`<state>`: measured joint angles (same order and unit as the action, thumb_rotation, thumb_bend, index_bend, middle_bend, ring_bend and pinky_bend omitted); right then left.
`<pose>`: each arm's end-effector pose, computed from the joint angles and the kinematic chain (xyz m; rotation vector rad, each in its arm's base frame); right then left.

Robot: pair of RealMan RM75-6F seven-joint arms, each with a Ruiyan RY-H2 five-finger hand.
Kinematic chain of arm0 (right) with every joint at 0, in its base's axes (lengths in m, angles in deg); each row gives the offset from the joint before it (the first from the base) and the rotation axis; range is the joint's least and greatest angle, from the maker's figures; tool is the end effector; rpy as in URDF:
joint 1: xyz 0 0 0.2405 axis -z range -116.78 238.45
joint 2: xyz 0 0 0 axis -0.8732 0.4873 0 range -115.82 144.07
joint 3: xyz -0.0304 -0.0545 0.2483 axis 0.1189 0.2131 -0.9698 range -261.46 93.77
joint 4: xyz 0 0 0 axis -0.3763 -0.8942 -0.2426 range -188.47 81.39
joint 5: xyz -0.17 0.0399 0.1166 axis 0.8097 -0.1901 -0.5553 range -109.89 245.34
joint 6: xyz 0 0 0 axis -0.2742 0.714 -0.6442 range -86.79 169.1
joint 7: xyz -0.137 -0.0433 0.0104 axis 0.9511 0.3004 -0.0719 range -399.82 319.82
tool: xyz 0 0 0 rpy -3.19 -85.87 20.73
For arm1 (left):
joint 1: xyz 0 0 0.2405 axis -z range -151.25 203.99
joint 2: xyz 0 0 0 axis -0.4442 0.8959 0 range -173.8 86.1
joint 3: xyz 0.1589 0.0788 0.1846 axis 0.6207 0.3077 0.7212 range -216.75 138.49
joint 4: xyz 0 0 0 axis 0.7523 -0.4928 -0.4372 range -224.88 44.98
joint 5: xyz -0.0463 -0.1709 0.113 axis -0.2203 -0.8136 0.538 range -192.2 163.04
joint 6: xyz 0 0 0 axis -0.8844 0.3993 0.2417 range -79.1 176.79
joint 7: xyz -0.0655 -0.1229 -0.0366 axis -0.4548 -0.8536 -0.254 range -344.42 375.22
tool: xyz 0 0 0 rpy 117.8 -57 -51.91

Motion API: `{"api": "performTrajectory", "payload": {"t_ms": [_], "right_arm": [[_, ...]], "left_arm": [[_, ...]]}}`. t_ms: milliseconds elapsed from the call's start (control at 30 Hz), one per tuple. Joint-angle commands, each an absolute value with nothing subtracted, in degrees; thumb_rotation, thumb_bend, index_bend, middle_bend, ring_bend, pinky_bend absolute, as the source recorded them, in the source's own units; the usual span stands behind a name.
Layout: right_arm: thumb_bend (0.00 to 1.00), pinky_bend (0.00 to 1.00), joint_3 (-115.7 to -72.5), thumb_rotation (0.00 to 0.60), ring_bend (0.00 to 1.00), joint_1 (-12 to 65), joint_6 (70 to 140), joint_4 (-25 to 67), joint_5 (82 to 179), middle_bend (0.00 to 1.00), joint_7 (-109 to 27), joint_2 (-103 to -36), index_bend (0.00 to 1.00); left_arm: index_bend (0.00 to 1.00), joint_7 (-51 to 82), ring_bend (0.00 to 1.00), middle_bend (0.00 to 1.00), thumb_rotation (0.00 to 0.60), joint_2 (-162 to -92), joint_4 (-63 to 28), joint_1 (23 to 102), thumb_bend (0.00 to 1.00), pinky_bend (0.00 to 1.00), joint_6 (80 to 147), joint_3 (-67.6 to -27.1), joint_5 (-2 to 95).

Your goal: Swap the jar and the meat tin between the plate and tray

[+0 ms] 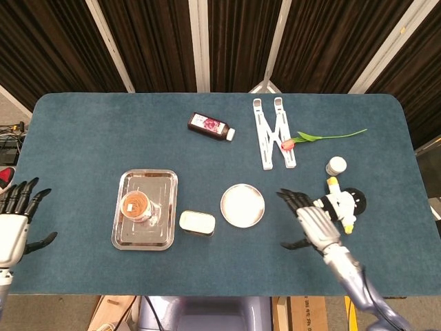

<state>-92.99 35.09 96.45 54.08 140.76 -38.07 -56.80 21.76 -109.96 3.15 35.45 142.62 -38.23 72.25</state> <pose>-0.1808 -0.2623 0.0537 1.7312 -1.3749 1.0690 -0.2875 0.1880 0.1574 -1.4010 -0.7401 -0.9701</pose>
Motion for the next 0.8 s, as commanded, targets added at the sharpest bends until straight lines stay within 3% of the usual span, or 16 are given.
{"api": "performTrajectory", "payload": {"t_ms": [33, 367, 533, 800], "right_arm": [[0.0, 0.0, -95.79, 0.6, 0.06, 29.59, 93.8, 57.26, 131.27, 0.01, -29.69, -61.53, 0.06], [0.0, 0.0, -96.88, 0.6, 0.08, 21.33, 98.26, 56.36, 114.3, 0.01, -14.64, -71.85, 0.06], [0.0, 0.0, -97.18, 0.6, 0.15, 18.54, 101.76, 56.28, 110.54, 0.08, -10.48, -76.07, 0.11], [0.0, 0.0, -97.63, 0.6, 0.23, 16.45, 108.86, 55.07, 107.74, 0.13, -5.8, -83.05, 0.16]], "left_arm": [[0.18, 21.61, 0.0, 0.01, 0.6, -110.1, 3.07, 35.01, 0.04, 0.0, 142.4, -38.78, 71.69], [0.18, 20.98, 0.0, 0.01, 0.6, -110.17, 3.1, 34.88, 0.05, 0.0, 140.08, -40.08, 70.49], [0.18, 20.1, 0.0, 0.02, 0.6, -110.04, 3.29, 34.49, 0.12, 0.0, 139.88, -40.9, 69.86], [0.18, 19.13, 0.0, 0.02, 0.6, -109.6, 3.52, 33.96, 0.12, 0.0, 139.53, -41.62, 69.41]]}}
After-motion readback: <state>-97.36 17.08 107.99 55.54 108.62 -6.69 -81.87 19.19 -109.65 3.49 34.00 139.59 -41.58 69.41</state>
